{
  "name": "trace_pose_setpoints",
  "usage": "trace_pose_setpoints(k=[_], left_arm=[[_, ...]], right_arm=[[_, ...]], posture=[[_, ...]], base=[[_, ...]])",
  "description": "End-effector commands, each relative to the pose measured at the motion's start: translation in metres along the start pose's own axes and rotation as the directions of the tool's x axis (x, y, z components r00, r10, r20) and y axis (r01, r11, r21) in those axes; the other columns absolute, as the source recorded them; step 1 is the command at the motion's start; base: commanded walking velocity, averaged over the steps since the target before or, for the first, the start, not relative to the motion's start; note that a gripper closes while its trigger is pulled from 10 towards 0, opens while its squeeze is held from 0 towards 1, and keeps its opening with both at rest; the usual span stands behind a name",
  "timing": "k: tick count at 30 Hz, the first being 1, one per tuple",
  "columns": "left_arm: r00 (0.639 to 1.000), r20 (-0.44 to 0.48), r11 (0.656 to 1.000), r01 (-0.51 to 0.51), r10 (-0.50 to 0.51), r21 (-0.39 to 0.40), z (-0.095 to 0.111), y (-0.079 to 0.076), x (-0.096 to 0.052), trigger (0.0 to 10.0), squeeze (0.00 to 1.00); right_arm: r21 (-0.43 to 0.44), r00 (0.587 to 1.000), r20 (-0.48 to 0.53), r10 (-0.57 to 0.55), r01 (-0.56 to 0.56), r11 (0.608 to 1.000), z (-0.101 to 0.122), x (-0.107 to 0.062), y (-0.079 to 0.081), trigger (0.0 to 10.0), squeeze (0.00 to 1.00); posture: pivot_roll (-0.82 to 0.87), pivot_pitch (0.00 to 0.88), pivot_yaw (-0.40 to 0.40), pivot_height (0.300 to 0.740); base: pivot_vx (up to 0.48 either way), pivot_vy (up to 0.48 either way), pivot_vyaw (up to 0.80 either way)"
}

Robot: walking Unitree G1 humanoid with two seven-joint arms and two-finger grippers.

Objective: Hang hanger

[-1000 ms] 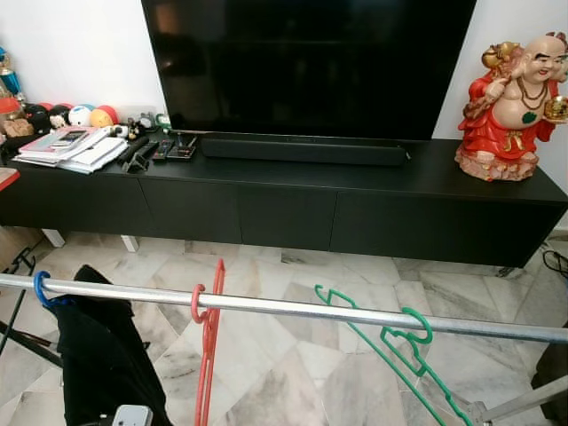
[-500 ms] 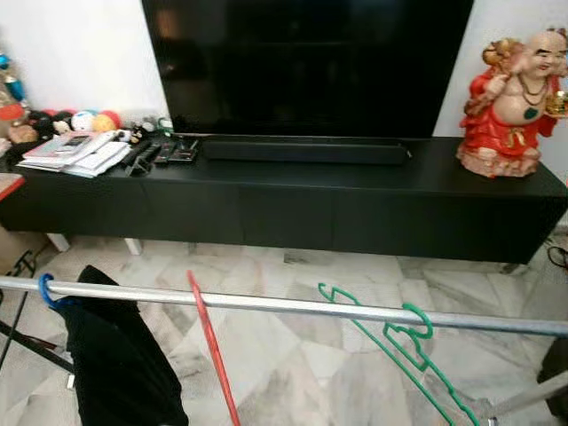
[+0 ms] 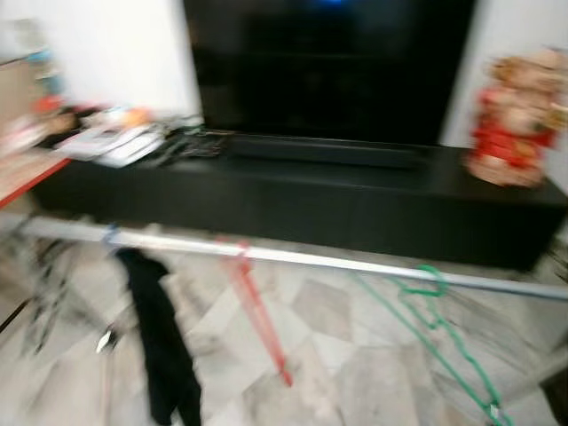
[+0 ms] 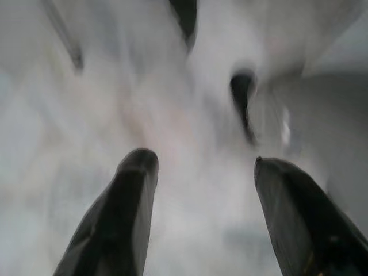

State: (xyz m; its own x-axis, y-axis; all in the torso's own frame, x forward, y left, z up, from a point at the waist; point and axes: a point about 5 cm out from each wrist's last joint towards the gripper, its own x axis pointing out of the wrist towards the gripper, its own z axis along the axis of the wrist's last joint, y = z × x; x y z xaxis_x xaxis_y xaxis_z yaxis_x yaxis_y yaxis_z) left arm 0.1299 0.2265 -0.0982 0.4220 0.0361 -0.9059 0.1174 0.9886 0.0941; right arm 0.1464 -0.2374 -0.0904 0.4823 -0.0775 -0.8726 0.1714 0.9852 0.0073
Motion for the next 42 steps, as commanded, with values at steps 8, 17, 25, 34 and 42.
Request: trace_pose_setpoints(k=[8,17,25,34,42], left_arm=[[1.000,-0.009,1.000,-0.005,0.005,0.015,0.001,-0.001,0.001,10.0,0.00],[1.000,-0.006,1.000,-0.004,0.005,0.014,0.007,-0.011,0.003,10.0,0.00],[1.000,-0.002,1.000,-0.003,0.003,0.017,0.012,-0.013,0.004,10.0,0.00],[1.000,-0.007,1.000,-0.001,0.001,0.029,0.015,-0.014,0.005,10.0,0.00],[1.000,-0.004,0.999,0.010,-0.010,0.048,0.015,-0.014,0.005,10.0,0.00]], right_arm=[[0.028,1.000,-0.010,-0.005,0.005,1.000,-0.007,-0.001,0.000,10.0,0.00],[0.034,1.000,-0.005,-0.003,0.003,0.999,-0.006,-0.001,0.001,10.0,0.00],[0.025,1.000,-0.009,0.003,-0.003,1.000,-0.006,-0.001,0.002,10.0,0.00],[0.018,1.000,-0.008,0.011,-0.011,1.000,-0.006,0.000,0.002,10.0,0.00],[0.012,1.000,-0.009,0.020,-0.019,1.000,-0.006,-0.001,0.003,10.0,0.00]], posture=[[0.09,0.000,0.002,0.740],[0.09,0.000,0.003,0.740],[0.08,0.000,0.006,0.740],[0.07,0.000,0.011,0.740],[0.07,0.000,0.012,0.740]], base=[[-0.327,0.000,0.00],[-0.037,0.000,0.00],[0.000,0.000,-0.73],[0.000,0.238,-0.78],[0.000,0.000,-0.77]])
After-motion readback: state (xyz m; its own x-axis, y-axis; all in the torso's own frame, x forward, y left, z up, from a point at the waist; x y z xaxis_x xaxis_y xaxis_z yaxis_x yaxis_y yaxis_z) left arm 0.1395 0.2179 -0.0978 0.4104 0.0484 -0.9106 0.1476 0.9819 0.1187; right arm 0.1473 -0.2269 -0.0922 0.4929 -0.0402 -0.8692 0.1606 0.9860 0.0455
